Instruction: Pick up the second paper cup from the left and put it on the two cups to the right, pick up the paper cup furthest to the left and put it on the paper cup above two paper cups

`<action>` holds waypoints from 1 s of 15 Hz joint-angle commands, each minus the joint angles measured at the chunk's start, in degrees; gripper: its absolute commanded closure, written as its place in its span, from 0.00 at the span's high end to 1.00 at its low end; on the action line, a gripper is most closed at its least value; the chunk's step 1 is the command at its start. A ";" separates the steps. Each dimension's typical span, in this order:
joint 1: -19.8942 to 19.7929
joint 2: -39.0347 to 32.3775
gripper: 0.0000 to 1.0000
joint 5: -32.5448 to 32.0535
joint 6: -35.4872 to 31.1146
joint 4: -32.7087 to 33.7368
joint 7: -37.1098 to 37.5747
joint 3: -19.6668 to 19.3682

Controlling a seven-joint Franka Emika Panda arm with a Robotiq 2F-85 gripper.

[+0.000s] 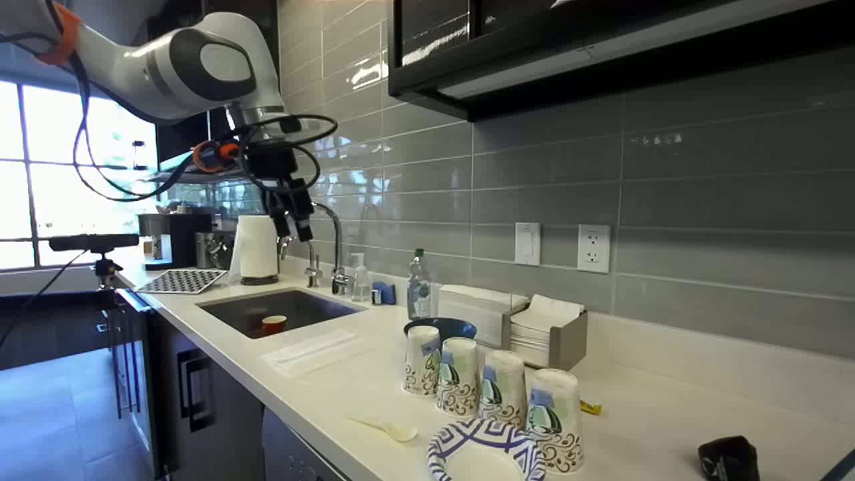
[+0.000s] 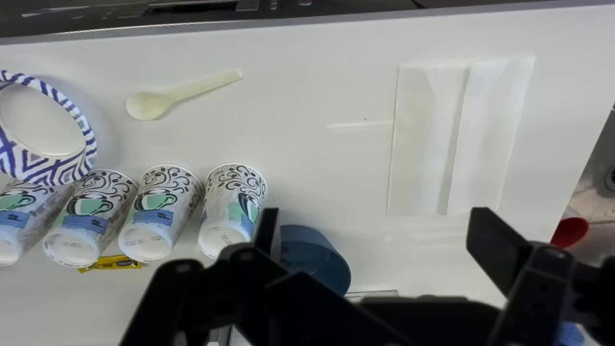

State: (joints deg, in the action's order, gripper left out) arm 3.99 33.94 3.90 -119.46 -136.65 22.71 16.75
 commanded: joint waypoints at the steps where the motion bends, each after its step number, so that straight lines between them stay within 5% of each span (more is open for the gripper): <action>1: 0.66 -0.14 1.00 -0.44 0.08 0.09 0.33 -0.55; 7: -1.62 -0.16 1.00 -0.91 -1.16 0.27 1.19 -2.70; 15: -9.24 -11.25 1.00 -4.98 -6.06 4.62 2.52 -7.81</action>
State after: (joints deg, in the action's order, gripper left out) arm -2.84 29.19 2.01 -122.85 -134.96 23.03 9.48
